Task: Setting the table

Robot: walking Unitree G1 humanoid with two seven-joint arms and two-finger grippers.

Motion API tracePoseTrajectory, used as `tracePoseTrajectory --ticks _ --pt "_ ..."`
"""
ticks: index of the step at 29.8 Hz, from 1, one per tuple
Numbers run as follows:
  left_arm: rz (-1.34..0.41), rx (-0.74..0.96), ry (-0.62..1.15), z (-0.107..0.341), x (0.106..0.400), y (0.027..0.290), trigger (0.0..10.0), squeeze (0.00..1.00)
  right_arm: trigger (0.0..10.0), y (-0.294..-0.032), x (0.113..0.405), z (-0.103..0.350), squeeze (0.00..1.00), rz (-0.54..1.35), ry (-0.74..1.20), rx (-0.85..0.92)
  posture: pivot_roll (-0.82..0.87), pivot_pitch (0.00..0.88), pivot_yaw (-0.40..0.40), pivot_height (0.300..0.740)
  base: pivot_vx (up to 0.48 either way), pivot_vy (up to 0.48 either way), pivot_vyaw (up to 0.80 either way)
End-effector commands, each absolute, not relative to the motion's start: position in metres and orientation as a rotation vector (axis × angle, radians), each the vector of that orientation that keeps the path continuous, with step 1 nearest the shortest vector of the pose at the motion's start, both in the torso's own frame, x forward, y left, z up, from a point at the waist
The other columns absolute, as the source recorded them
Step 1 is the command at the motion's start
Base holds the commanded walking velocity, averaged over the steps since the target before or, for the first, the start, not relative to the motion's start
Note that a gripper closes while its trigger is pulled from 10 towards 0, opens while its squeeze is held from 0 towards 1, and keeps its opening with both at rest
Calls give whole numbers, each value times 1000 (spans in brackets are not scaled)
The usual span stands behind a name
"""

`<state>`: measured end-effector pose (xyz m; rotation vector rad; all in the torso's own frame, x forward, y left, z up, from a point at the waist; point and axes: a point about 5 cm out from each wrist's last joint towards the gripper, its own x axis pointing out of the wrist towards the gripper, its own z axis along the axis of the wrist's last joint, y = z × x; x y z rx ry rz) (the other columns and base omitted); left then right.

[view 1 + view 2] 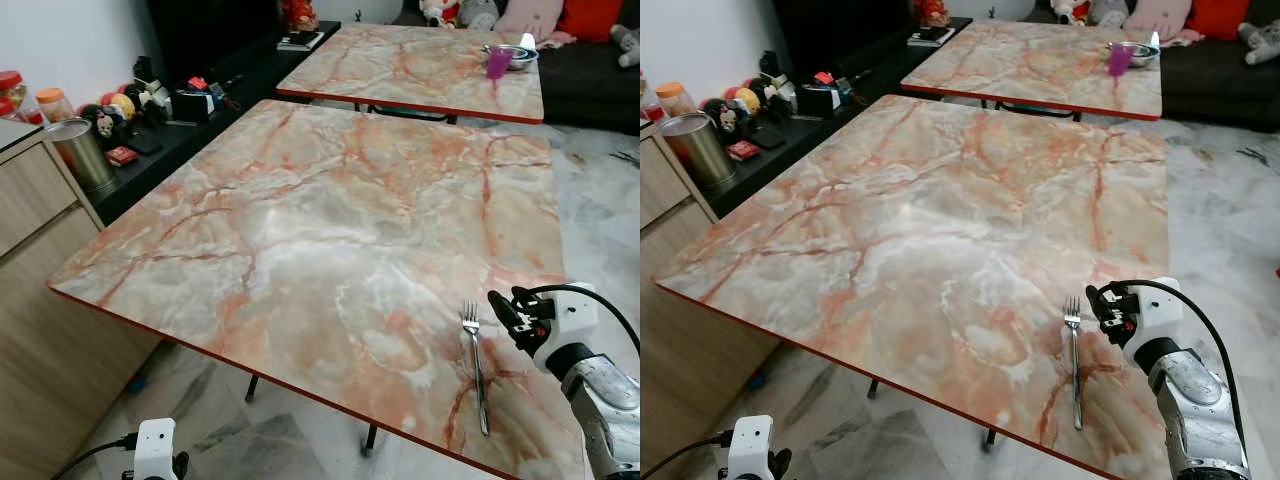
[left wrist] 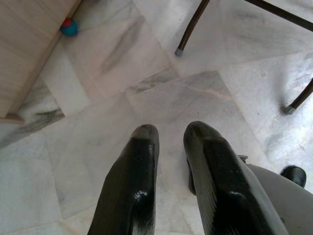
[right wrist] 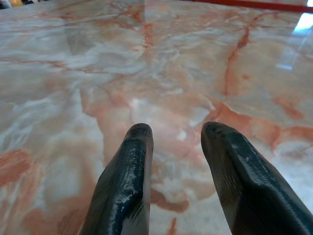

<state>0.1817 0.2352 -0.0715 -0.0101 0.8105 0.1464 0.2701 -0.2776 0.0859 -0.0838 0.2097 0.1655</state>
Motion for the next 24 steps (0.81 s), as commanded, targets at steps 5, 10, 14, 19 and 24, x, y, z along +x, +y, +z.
tracePoseTrajectory --ticks 5,10,14,19,24 --pt "147 -10 817 -71 182 236 10000 0 10000 -284 270 83 1000 115 218 -43 24 42 22 740 0 0 0" --pt "145 -10 817 -71 182 236 10000 0 10000 -283 272 80 992 119 229 -50 23 42 23 740 0 0 0" --pt "146 -11 816 -71 182 237 10000 0 10000 -277 277 81 0 103 227 -46 27 43 23 740 0 0 0" --pt "147 -9 817 -71 182 237 10000 0 10000 -273 282 84 0 88 207 -45 27 44 23 740 0 0 0" --pt "149 -8 817 -71 182 237 10000 0 10000 -277 274 86 0 53 147 -42 29 44 22 740 0 0 0"
